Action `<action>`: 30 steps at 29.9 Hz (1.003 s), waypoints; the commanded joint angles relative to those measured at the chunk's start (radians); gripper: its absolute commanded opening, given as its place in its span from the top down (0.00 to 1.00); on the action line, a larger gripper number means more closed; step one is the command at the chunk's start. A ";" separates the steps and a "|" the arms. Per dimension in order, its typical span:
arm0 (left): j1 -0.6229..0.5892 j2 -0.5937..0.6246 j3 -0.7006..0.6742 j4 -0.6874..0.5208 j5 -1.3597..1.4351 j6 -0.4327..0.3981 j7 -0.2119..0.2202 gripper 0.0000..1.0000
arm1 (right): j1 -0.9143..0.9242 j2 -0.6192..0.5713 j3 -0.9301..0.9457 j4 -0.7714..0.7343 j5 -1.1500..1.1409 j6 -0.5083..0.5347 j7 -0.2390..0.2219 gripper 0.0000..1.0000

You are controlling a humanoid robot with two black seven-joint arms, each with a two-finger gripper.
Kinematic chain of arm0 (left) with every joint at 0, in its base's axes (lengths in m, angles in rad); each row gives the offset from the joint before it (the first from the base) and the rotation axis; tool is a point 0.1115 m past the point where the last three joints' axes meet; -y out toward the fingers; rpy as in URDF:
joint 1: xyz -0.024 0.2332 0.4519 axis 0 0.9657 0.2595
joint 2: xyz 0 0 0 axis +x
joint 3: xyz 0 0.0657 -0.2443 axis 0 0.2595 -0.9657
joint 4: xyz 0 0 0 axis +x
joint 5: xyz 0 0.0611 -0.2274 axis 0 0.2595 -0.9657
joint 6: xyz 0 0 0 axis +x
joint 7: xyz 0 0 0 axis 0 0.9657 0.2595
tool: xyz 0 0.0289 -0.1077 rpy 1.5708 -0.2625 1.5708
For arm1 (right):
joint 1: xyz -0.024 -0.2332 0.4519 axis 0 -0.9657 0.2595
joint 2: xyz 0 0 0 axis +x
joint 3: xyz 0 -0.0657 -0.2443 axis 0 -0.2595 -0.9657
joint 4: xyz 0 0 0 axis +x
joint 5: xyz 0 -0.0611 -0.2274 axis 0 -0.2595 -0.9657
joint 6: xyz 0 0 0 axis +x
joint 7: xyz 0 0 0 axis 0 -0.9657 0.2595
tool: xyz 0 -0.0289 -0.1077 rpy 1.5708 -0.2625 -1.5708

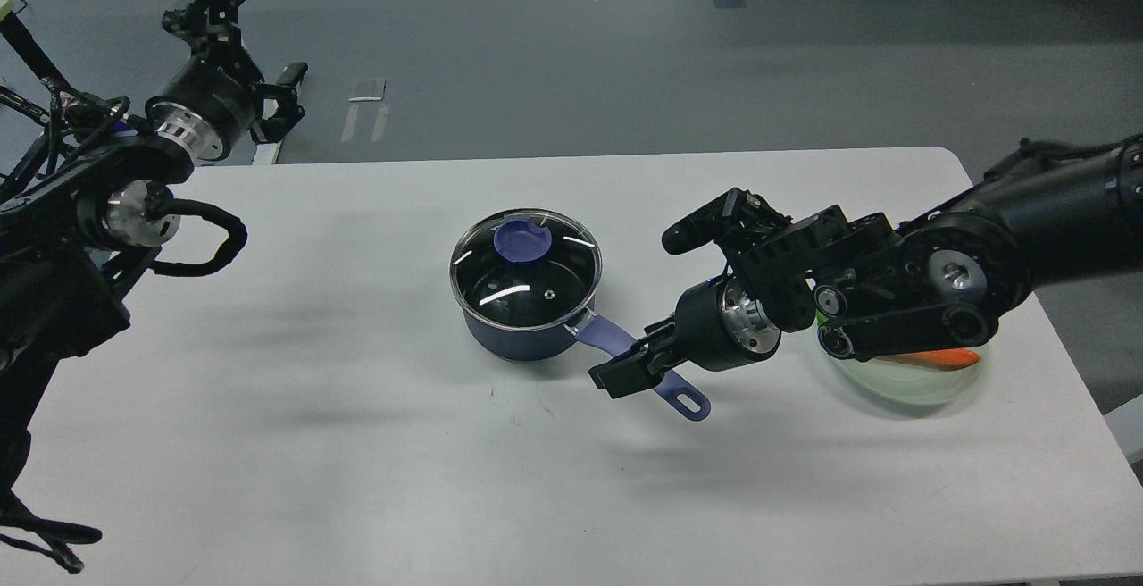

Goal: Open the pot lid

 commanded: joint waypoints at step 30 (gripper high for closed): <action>-0.028 0.075 0.001 -0.002 0.003 -0.029 0.002 0.01 | 0.015 0.005 -0.022 0.009 -0.023 0.004 -0.043 0.53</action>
